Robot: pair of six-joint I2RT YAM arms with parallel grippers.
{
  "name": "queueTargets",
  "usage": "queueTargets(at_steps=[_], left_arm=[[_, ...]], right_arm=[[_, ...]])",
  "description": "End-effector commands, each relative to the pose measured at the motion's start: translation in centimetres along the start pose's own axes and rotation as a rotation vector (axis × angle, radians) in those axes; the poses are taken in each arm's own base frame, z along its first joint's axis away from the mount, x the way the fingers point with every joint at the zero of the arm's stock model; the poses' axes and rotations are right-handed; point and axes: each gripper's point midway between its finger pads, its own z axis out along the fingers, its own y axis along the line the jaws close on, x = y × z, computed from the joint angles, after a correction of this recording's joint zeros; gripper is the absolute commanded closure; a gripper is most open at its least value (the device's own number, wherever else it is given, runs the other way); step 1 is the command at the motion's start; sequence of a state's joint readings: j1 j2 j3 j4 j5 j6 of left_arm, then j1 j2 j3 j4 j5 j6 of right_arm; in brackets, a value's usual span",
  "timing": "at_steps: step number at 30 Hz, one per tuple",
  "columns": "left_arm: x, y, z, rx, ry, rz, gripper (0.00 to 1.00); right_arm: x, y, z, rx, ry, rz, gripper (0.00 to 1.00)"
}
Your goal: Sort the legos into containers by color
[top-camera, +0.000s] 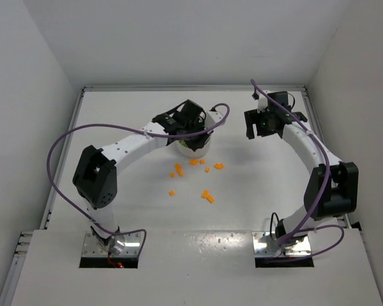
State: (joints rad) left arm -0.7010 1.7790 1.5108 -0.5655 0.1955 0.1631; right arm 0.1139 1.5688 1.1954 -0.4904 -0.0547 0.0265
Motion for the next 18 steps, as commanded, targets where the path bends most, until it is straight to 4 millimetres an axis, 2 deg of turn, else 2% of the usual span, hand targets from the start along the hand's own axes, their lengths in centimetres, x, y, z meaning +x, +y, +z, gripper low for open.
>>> queueTargets(at_steps=[1,5,9,15,18], left_arm=[[-0.5,1.4,0.3,0.005,0.006,0.010,1.00],[-1.6,2.9,0.9,-0.014,-0.009,0.008,1.00],[-0.8,3.3,1.7,-0.012,0.020,-0.005,1.00],[0.0,4.5,2.8,-0.030,0.043,-0.045,0.85],[-0.8,5.0,2.4,-0.034,0.020,-0.066,0.67]], right_arm=[[-2.4,0.3,-0.6,-0.015,-0.058,-0.007,0.23],[-2.2,0.4,-0.6,-0.016,-0.049,-0.006,0.23],[-2.2,0.3,-0.6,-0.015,-0.049,-0.015,0.23],[-1.6,1.1,-0.2,-0.066,-0.037,-0.034,0.20],[-1.1,1.6,-0.1,-0.091,-0.022,-0.041,0.20]])
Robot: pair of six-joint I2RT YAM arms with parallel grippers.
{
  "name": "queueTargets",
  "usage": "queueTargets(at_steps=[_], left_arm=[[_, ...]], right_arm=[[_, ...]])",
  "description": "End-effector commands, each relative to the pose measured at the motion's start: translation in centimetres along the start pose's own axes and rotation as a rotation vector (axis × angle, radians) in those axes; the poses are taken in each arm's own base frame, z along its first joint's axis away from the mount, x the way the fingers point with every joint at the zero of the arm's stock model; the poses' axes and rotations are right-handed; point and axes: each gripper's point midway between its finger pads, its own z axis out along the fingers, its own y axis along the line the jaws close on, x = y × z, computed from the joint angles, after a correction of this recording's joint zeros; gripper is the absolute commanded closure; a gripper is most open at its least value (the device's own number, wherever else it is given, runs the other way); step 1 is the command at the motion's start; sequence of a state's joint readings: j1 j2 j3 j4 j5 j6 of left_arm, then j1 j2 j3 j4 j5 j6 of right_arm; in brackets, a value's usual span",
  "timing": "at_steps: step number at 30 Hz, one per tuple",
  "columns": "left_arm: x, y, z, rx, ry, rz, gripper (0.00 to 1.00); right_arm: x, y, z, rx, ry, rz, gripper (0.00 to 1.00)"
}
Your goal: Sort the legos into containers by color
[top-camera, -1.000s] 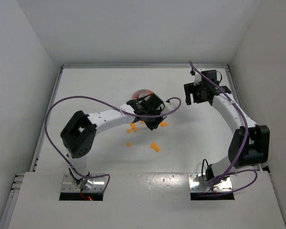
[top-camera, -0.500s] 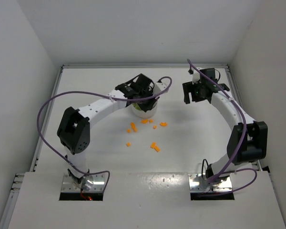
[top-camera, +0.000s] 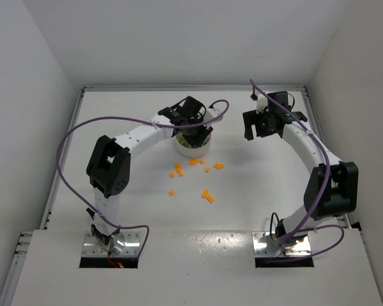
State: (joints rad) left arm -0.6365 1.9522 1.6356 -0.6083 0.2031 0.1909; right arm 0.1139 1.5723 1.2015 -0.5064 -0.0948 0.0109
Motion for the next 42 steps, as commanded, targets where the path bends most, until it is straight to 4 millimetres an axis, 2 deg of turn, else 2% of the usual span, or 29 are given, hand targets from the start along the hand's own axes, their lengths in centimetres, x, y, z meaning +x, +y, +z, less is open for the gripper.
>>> queueTargets(at_steps=[1,2,5,9,11,12,13,14,15,16,17,18,20,21,22,24,25,26,27,28,30,34,35,36,37,38,39,41,42], left_arm=[[-2.3,1.7,-1.6,-0.026,-0.065,-0.036,0.61],[-2.3,1.7,-1.6,-0.026,-0.065,-0.036,0.53],[-2.5,1.6,-1.9,-0.019,-0.076,-0.033,0.45],[-4.5,1.1,-4.4,0.002,-0.161,-0.028,0.36],[-5.4,0.9,-5.4,0.010,-0.196,-0.018,0.31],[-5.3,1.0,-5.9,0.014,-0.204,-0.022,0.29],[-6.4,0.8,-7.2,0.012,-0.249,-0.009,0.27],[-6.7,0.7,-7.8,0.009,-0.264,-0.016,0.24],[-7.6,0.6,-8.8,0.009,-0.305,-0.003,0.06],[-7.6,0.2,-9.3,0.019,-0.319,-0.007,0.00],[-8.8,0.0,-11.3,0.003,-0.375,0.010,0.00],[-9.3,-0.1,-12.1,-0.001,-0.406,-0.004,0.00],[-10.1,0.9,-14.1,-0.060,-0.458,-0.050,0.00],[-11.0,1.9,-16.1,-0.119,-0.522,-0.122,0.00],[-11.3,2.1,-17.1,-0.125,-0.556,-0.150,0.00],[-10.7,3.5,-18.6,-0.188,-0.579,-0.206,0.00],[-10.9,4.0,-20.2,-0.222,-0.609,-0.239,0.00],[-9.8,5.0,-20.3,-0.259,-0.586,-0.263,0.00],[-9.3,5.5,-20.3,-0.269,-0.575,-0.274,0.00],[-8.5,6.0,-20.3,-0.287,-0.558,-0.288,0.00],[-6.7,7.3,-20.7,-0.333,-0.542,-0.328,0.00],[-4.0,9.0,-21.6,-0.397,-0.512,-0.375,0.00],[-3.1,9.7,-22.0,-0.421,-0.503,-0.405,0.00],[-2.2,9.9,-21.8,-0.427,-0.493,-0.432,0.00],[-1.8,10.1,-22.4,-0.439,-0.498,-0.439,0.00],[-1.2,10.4,-22.5,-0.447,-0.497,-0.457,0.00],[0.1,10.9,-22.4,-0.451,-0.481,-0.478,0.00],[1.5,11.1,-22.8,-0.456,-0.468,-0.489,0.00],[3.0,11.5,-22.6,-0.470,-0.429,-0.501,0.00]], right_arm=[[-0.7,1.5,0.1,-0.070,-0.021,-0.044,0.20],[-0.7,1.5,0.1,-0.070,-0.020,-0.044,0.20],[-0.3,1.3,0.1,-0.059,-0.027,-0.054,0.20],[-0.5,0.8,-0.2,-0.030,-0.032,-0.068,0.20],[-1.5,0.4,-0.6,-0.014,-0.053,-0.093,0.18],[-1.2,0.2,-0.8,0.000,-0.034,-0.091,0.17],[-1.8,-0.4,-0.8,0.026,-0.040,-0.105,0.17],[-1.9,-0.7,-1.0,0.040,-0.035,-0.119,0.17],[-2.1,-0.7,-1.2,0.040,-0.035,-0.131,0.17],[-2.7,-1.1,-1.5,0.058,-0.046,-0.141,0.17],[-3.0,-1.2,-1.9,0.061,-0.058,-0.160,0.17],[-3.4,-1.2,-2.1,0.063,-0.068,-0.171,0.17],[-4.5,-1.3,-3.2,0.073,-0.106,-0.202,0.17],[-5.6,-1.4,-4.1,0.080,-0.139,-0.214,0.17],[-6.0,-1.4,-4.4,0.082,-0.142,-0.223,0.17],[-7.1,-1.2,-4.9,0.082,-0.169,-0.243,0.14],[-7.8,-1.2,-5.5,0.086,-0.184,-0.244,0.14],[-7.9,-0.5,-5.4,0.065,-0.188,-0.252,0.12],[-8.9,-0.5,-5.6,0.069,-0.221,-0.235,0.11],[-9.6,-0.1,-6.2,0.051,-0.259,-0.241,0.04],[-11.1,1.9,-7.8,-0.052,-0.315,-0.261,0.00],[-11.2,5.2,-8.9,-0.245,-0.331,-0.358,0.00],[-10.2,5.6,-7.8,-0.286,-0.277,-0.355,0.00],[-10.3,6.0,-7.6,-0.317,-0.264,-0.351,0.02],[-9.9,6.6,-6.9,-0.347,-0.222,-0.345,0.09],[-8.6,6.6,-6.1,-0.366,-0.151,-0.324,0.09],[-8.0,6.7,-4.4,-0.392,-0.094,-0.305,0.12],[-6.4,6.8,-3.2,-0.424,-0.032,-0.324,0.16],[-4.9,6.8,-2.5,-0.434,0.003,-0.328,0.18]])
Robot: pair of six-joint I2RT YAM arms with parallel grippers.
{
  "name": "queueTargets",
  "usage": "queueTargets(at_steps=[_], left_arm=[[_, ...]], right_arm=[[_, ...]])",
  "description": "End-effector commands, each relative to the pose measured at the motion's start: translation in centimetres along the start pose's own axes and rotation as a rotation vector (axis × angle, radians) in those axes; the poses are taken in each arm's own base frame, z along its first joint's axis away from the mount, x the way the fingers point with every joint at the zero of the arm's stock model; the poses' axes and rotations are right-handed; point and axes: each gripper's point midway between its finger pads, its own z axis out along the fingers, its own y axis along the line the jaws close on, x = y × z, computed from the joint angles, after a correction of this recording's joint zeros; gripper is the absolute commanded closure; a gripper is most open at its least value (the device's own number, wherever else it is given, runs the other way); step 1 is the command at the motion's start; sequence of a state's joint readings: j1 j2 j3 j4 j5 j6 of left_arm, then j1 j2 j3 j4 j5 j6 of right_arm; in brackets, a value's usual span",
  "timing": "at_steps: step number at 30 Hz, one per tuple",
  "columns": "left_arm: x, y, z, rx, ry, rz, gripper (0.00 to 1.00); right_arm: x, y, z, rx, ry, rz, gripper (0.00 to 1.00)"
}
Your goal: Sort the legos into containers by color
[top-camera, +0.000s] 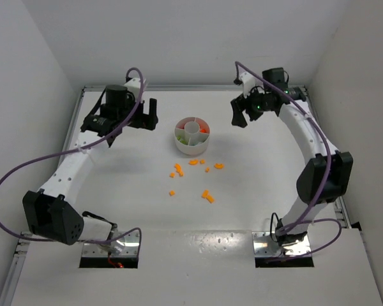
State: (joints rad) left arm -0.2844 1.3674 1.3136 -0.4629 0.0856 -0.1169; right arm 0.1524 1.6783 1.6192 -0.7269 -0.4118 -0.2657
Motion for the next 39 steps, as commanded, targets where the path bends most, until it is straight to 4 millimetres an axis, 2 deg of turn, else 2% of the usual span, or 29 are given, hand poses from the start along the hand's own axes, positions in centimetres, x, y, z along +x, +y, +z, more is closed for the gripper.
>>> queueTargets(at_steps=[1,3,5,7,8,9,10,12,14,16,17,18,21,24,26,28,32,34,39], left_arm=[[-0.2,1.7,-2.6,-0.021,-0.028,-0.022,0.00],[1.9,2.7,-2.5,-0.037,0.037,-0.011,0.00],[3.9,3.6,-2.2,-0.053,0.087,-0.010,0.00],[5.7,4.4,-2.2,-0.059,0.122,-0.019,0.00],[6.3,4.5,-2.1,-0.052,0.133,-0.028,0.00],[6.8,5.1,-2.1,-0.064,0.144,-0.028,0.00],[7.3,4.8,-2.0,-0.047,0.154,-0.032,0.00],[7.9,4.5,-1.9,-0.005,0.165,-0.024,0.02],[9.1,4.7,-1.7,0.022,0.189,-0.031,0.03],[9.3,4.9,-1.6,0.026,0.196,-0.040,0.03],[10.0,5.3,-1.3,0.019,0.215,-0.052,0.00],[10.1,5.4,-1.0,0.019,0.219,-0.054,0.00],[10.7,5.7,-0.9,0.031,0.231,-0.076,0.00],[10.3,6.0,-0.7,0.033,0.210,-0.076,0.00],[10.6,6.1,-0.8,0.039,0.216,-0.077,0.00],[10.9,5.9,-0.5,0.051,0.224,-0.081,0.00],[10.9,6.2,-0.3,0.055,0.220,-0.078,0.00],[11.1,6.3,-0.1,0.056,0.229,-0.081,0.00],[11.2,6.7,0.1,0.048,0.227,-0.087,0.00]], right_arm=[[5.6,2.7,2.5,-0.171,0.161,-0.025,0.21],[8.2,4.0,3.4,-0.227,0.192,-0.072,0.22],[9.9,4.5,4.1,-0.241,0.212,-0.117,0.22],[10.6,5.5,4.7,-0.266,0.221,-0.149,0.21],[11.5,5.6,4.8,-0.270,0.241,-0.163,0.19],[11.4,6.1,5.0,-0.281,0.240,-0.184,0.19],[12.1,6.8,5.5,-0.305,0.260,-0.194,0.17],[13.1,7.3,5.9,-0.330,0.291,-0.222,0.00],[14.7,8.3,6.6,-0.354,0.339,-0.251,0.00],[15.8,9.3,7.3,-0.368,0.372,-0.291,0.00],[16.1,9.5,7.6,-0.367,0.376,-0.318,0.00],[16.1,9.2,8.1,-0.337,0.375,-0.348,0.00],[16.8,10.1,8.9,-0.343,0.398,-0.396,0.00],[17.4,10.2,9.8,-0.335,0.421,-0.431,0.00],[17.1,10.1,10.5,-0.316,0.411,-0.454,0.01],[17.8,10.3,11.2,-0.311,0.440,-0.472,0.01],[17.8,10.3,12.5,-0.291,0.434,-0.503,0.04],[17.9,9.8,12.8,-0.269,0.442,-0.510,0.05],[18.0,10.3,13.4,-0.265,0.437,-0.520,0.10]])
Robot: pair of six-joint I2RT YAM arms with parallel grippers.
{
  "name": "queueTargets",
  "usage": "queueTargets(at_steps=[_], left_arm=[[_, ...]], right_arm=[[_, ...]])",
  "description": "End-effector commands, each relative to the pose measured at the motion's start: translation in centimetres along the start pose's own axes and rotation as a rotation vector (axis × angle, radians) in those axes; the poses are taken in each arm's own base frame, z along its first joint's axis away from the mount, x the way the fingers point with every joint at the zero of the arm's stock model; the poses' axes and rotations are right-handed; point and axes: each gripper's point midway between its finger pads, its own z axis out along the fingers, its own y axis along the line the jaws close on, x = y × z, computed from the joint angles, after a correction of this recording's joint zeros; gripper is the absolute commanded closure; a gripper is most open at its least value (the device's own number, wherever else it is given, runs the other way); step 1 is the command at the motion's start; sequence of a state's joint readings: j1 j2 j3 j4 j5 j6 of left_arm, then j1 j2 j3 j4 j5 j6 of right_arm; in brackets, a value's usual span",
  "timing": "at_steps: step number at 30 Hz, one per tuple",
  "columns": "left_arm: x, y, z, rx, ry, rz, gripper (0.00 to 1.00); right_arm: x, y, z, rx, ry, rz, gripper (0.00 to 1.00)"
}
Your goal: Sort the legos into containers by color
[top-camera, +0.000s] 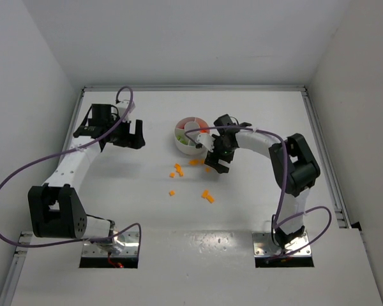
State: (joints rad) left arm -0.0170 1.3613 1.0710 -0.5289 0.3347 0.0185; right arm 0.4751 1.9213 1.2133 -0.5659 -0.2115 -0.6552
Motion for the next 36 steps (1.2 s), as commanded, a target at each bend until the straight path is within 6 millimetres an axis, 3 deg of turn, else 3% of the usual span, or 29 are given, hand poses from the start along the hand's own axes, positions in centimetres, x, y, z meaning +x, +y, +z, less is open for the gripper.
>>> queueTargets(at_steps=[1,8,11,15,17,20,22,26,27,30,31,33,34,36], left_arm=[[-0.7,0.5,0.2,0.005,-0.029,0.005,0.00],[-0.3,0.5,0.6,0.006,-0.021,-0.007,0.00],[-0.2,1.5,0.8,-0.037,-0.017,-0.036,0.00],[-0.2,2.0,0.7,-0.066,-0.015,-0.046,0.02],[-0.2,2.0,0.7,-0.066,-0.015,-0.046,0.02],[0.0,2.1,0.6,-0.075,-0.014,-0.046,0.02],[-0.2,2.0,0.4,-0.076,-0.023,-0.043,0.02],[-0.7,2.2,0.1,-0.096,-0.044,-0.059,0.00],[-0.5,2.2,0.2,-0.096,-0.046,-0.059,0.00],[-1.4,1.5,-0.1,-0.056,-0.090,-0.029,0.00],[-1.1,1.4,0.2,-0.046,-0.090,-0.029,0.00],[-1.5,1.0,0.0,-0.028,-0.113,-0.021,0.00],[-1.8,1.0,-0.1,-0.029,-0.121,-0.018,0.00],[-2.2,1.1,-0.1,-0.029,-0.114,-0.011,0.00]], right_arm=[[-1.2,-0.4,0.4,0.034,-0.028,-0.041,0.10],[-0.7,0.4,1.0,0.040,0.002,-0.048,0.20],[0.2,0.7,1.7,0.029,0.031,-0.032,0.29],[0.6,0.9,2.1,0.035,0.050,-0.029,0.51],[0.6,1.0,2.1,0.035,0.050,-0.020,0.55],[0.5,1.6,1.4,0.024,0.059,-0.015,0.65],[0.1,2.0,0.0,0.024,0.043,0.004,0.78],[-2.9,1.8,-4.5,0.063,-0.054,0.033,0.81],[-4.9,1.1,-6.7,0.097,-0.116,0.048,0.81],[-7.3,0.3,-9.3,0.119,-0.173,0.083,0.80],[-9.5,-0.7,-11.1,0.144,-0.233,0.098,0.80],[-10.8,-1.2,-11.6,0.134,-0.250,0.123,0.82],[-12.7,-2.1,-13.0,0.151,-0.298,0.133,0.84],[-14.6,-3.3,-13.7,0.153,-0.328,0.146,0.84]])
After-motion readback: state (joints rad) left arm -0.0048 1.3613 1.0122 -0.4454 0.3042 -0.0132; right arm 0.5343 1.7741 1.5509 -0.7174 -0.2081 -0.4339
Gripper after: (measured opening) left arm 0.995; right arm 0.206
